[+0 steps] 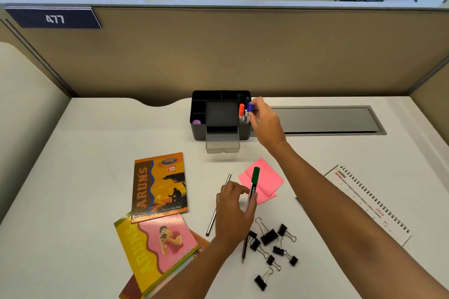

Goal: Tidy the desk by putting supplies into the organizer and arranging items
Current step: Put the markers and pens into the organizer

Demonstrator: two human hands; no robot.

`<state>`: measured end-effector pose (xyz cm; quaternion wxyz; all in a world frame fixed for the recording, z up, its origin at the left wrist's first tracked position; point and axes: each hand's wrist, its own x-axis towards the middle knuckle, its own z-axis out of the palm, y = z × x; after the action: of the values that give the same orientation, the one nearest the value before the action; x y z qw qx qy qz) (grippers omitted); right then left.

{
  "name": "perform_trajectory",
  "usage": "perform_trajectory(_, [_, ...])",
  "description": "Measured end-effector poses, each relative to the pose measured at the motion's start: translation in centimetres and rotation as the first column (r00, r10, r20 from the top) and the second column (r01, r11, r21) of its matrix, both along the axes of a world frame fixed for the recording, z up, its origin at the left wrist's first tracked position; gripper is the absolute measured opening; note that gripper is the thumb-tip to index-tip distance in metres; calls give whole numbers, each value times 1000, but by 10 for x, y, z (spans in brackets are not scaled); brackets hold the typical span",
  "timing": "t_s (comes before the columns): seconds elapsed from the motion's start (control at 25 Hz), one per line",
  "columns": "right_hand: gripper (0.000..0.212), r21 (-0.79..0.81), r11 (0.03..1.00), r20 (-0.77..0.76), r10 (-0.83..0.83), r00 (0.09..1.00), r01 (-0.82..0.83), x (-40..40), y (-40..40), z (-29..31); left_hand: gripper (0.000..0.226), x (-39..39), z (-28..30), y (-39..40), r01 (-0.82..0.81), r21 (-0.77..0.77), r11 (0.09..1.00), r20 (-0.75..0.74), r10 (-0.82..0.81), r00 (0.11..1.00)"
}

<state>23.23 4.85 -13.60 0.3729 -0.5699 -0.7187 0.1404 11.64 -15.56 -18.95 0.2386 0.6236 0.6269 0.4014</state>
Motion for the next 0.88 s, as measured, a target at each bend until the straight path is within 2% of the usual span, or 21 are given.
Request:
perform_trajectory(0.24, [37, -42, 998, 133, -47, 990, 53, 11, -7, -8, 12, -5, 4, 11, -20, -30, 999, -9, 20, 1000])
perform_trajectory(0.36, [27, -57, 996, -56, -77, 995, 74, 4, -34, 4, 14, -11, 2, 17, -88, -60, 994, -31, 87, 996])
perform_trajectory(0.48, [25, -232, 967, -266, 41, 963, -105, -3, -78, 11, 16, -14, 5, 21, -139, -85, 987, -48, 135, 990])
perform_trajectory(0.6, [20, -361, 896, -315, 144, 938, -259, -7, -113, 8, 16, -14, 5, 24, -159, -95, 983, -81, 152, 985])
perform_trajectory(0.72, [22, -397, 880, -285, 151, 947, -260, -10, -121, 11, 14, -11, 6, 23, -151, -85, 985, -66, 145, 987])
perform_trajectory(0.8, [23, -341, 913, -275, 130, 953, -223, -11, -114, 19, 15, -12, 6, 21, -133, -89, 987, -33, 131, 991])
perform_trajectory(0.88, [23, -223, 967, -320, 48, 946, -124, -8, -99, 34, 26, -19, 3, 19, -114, -109, 987, -77, 106, 991])
